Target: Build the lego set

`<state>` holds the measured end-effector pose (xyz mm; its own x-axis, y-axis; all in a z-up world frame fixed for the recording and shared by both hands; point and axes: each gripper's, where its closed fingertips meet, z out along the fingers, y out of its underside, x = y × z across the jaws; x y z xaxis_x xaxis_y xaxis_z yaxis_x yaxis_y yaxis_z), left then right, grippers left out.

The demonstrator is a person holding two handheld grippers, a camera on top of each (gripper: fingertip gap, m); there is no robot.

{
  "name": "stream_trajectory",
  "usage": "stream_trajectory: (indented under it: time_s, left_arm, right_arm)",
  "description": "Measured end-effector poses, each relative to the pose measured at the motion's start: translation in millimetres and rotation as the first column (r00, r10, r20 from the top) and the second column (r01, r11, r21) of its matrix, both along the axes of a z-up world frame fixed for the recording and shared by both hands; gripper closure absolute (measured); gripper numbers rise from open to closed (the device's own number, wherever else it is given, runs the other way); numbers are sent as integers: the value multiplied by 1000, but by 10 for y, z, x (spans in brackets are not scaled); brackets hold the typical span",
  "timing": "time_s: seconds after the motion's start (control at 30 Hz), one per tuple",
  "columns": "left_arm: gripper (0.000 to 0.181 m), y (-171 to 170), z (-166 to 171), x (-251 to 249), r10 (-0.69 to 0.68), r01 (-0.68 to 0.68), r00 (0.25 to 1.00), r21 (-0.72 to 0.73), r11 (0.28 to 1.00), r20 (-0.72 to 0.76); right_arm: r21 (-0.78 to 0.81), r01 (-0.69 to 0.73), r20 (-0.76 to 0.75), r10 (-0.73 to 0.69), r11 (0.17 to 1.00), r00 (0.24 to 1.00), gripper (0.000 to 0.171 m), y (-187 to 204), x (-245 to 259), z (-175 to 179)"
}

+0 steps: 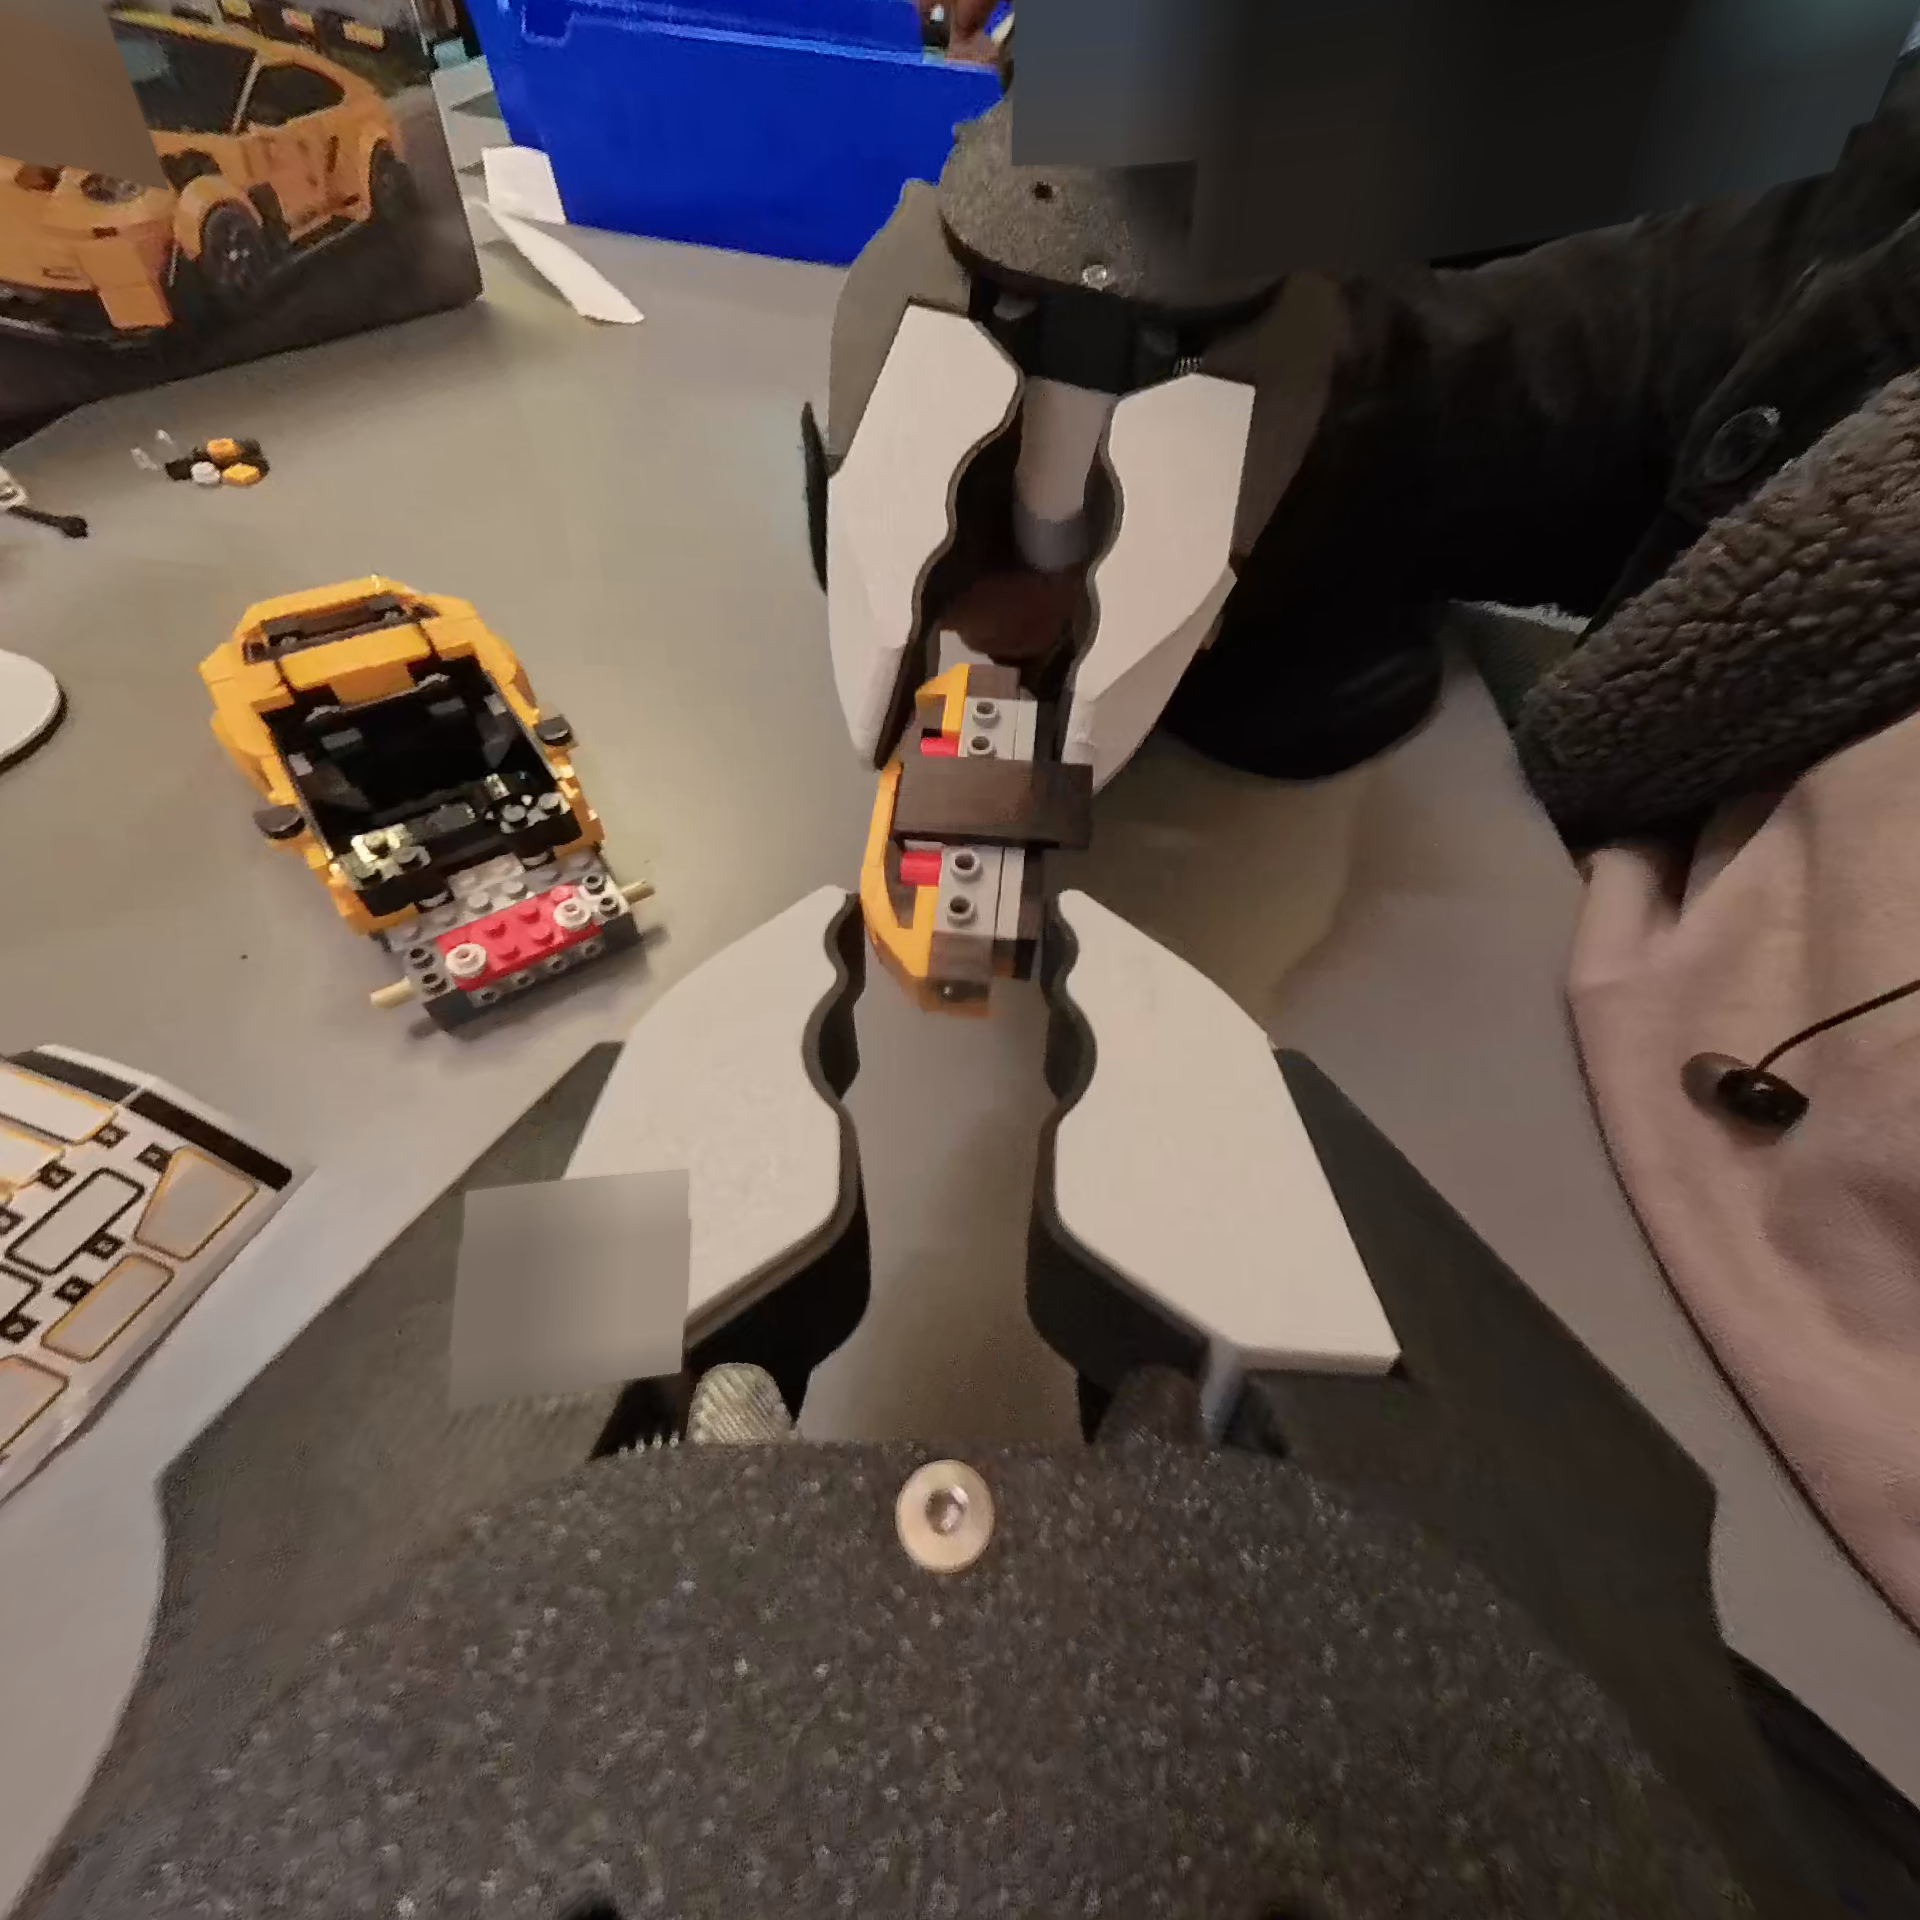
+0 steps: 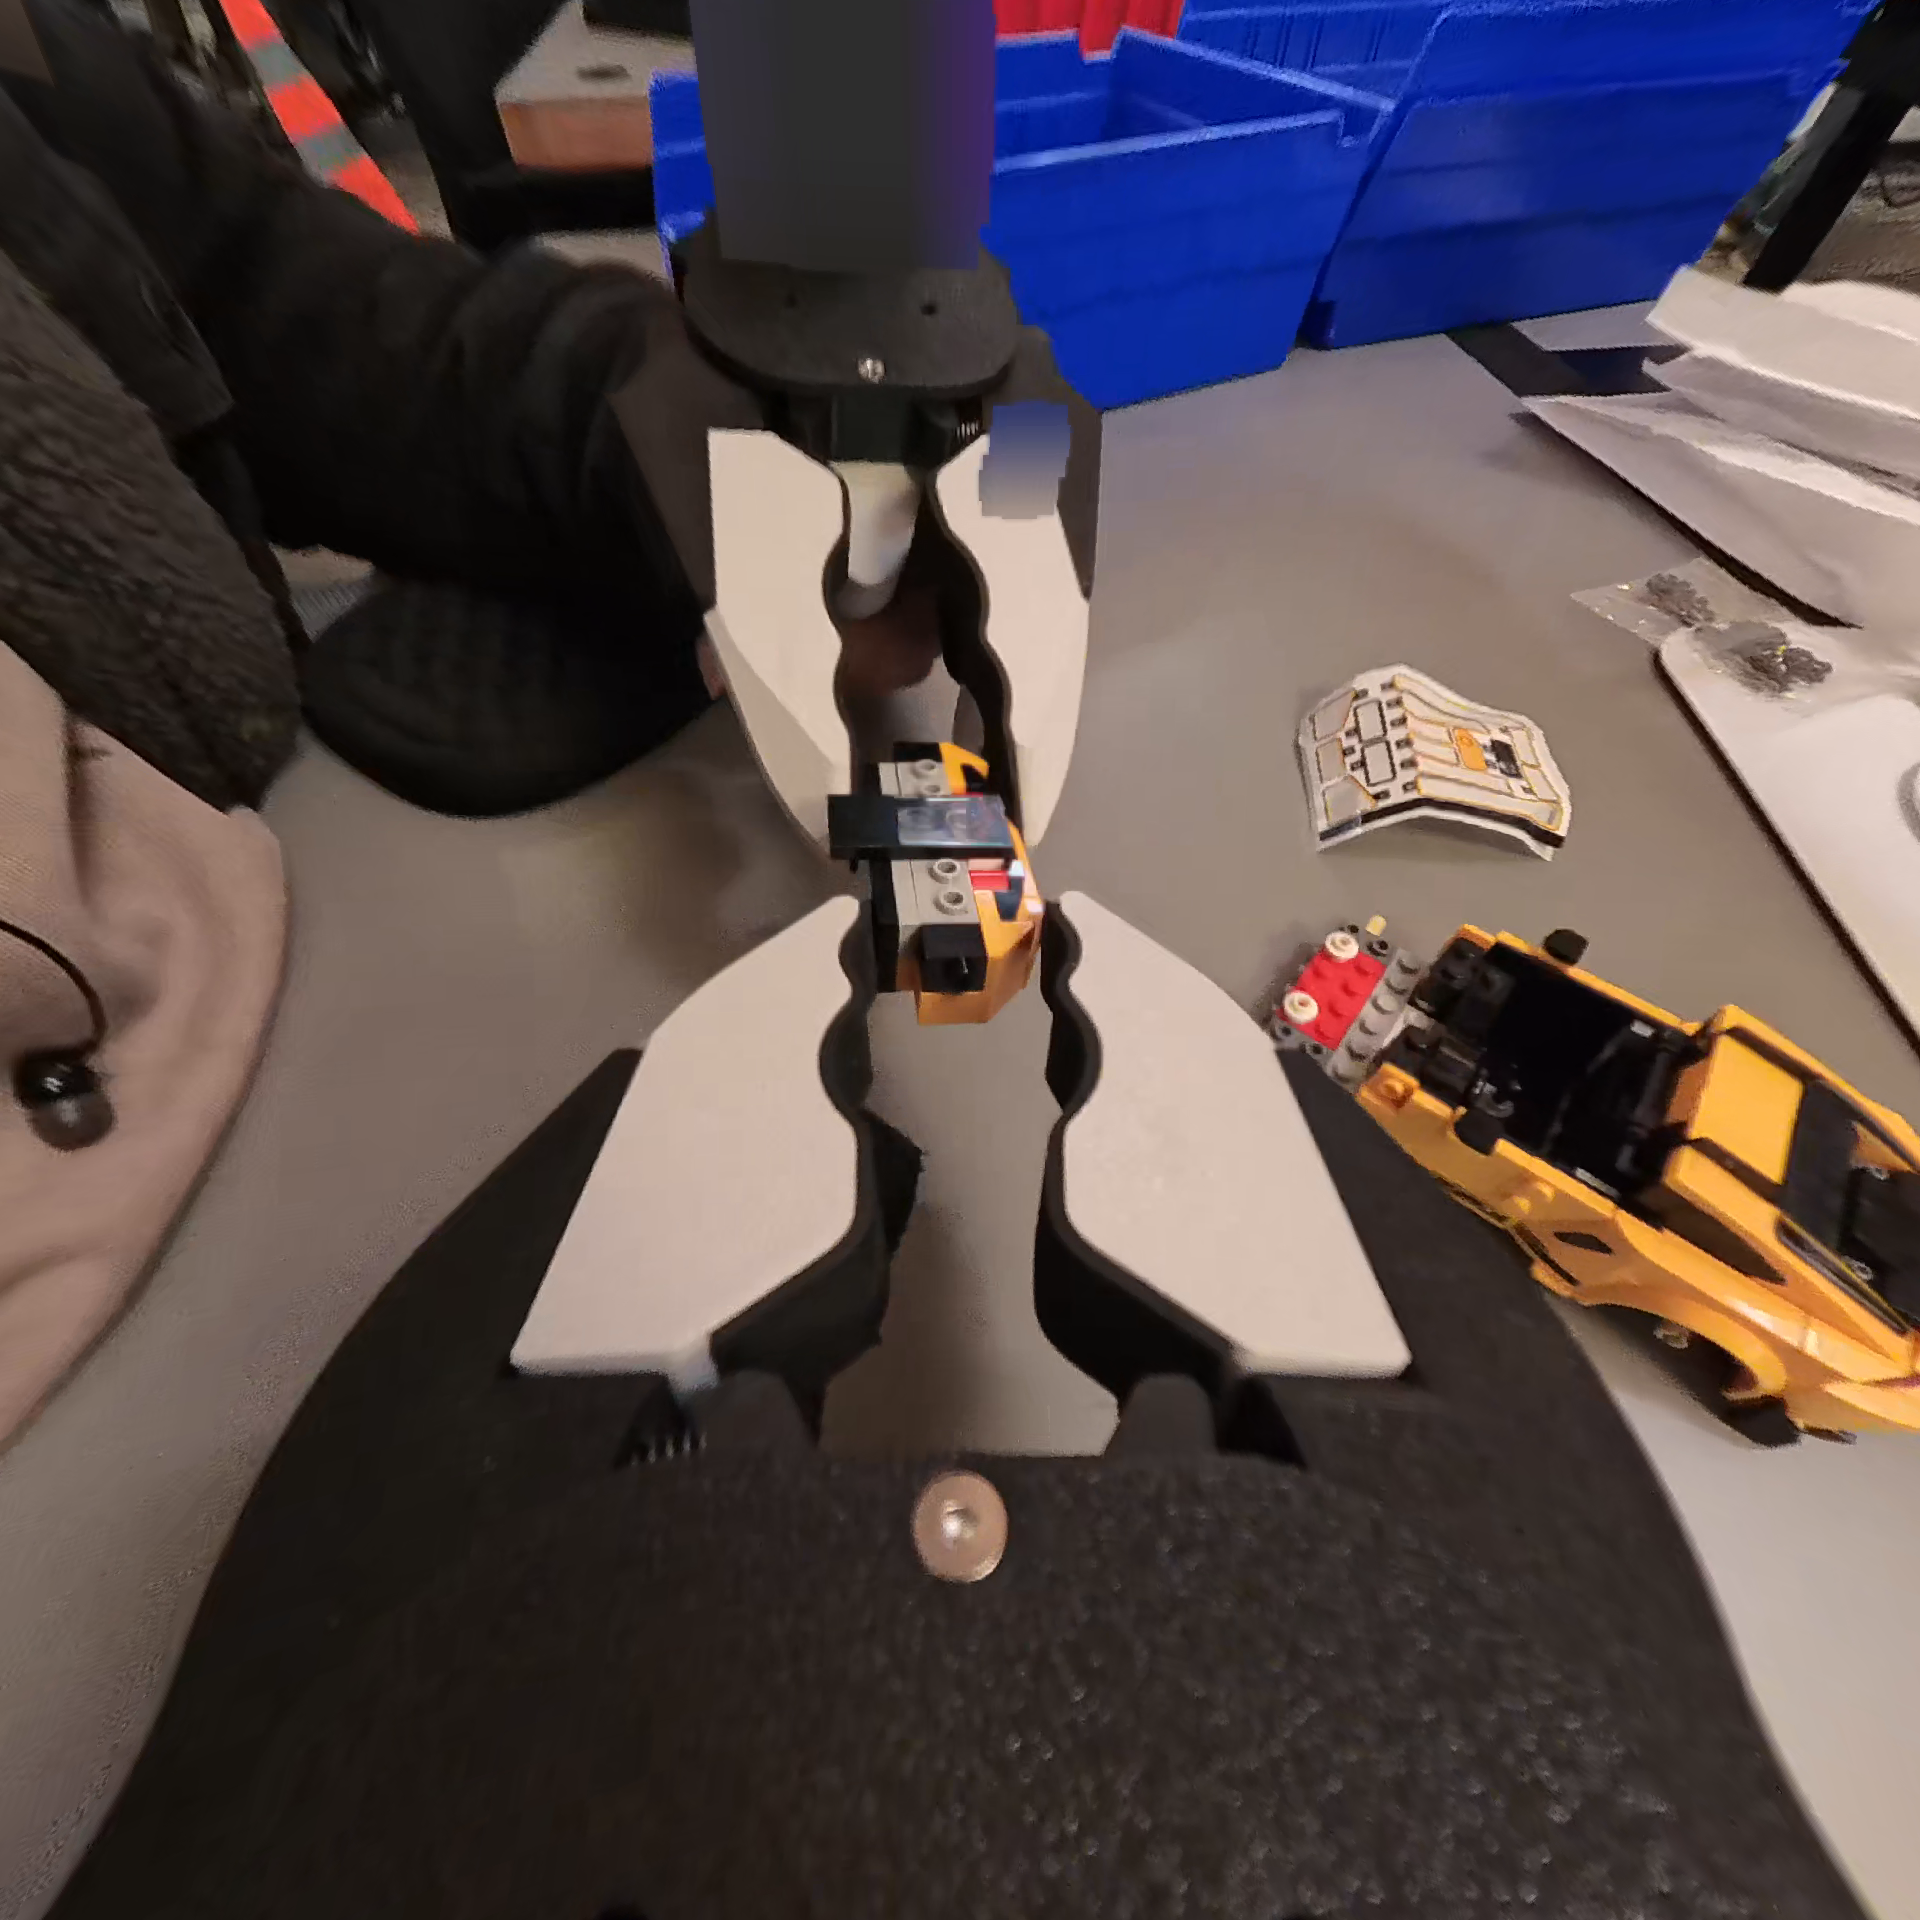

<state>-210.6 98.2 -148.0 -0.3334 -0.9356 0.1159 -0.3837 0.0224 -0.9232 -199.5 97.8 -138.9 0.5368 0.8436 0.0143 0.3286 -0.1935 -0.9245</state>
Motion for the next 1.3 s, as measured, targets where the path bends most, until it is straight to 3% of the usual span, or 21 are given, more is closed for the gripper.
stream_trajectory:
  time_s: [0.3, 0.6, 1.0, 1.3]
  left_arm:
    - [156, 14, -385, -22, -1, 27, 986, 158, 987, -166]
    - [156, 9, -465, -28, -13, 52, 980, 192, 980, -199]
    - [156, 43, -475, -50, -33, 75, 981, 216, 974, -192]
    - [156, 47, -478, -57, -39, 81, 981, 223, 972, -190]
  right_arm:
    - [-29, -3, 171, 8, 1000, 985, 141, -7, -9, -397]
    - [-46, -1, 234, 11, 999, 972, 141, -20, 9, -479]
    - [-62, 17, 208, -4, 998, 978, 137, -6, 59, -456]
    - [-73, 16, 196, -2, 997, 981, 145, -1, 56, -454]
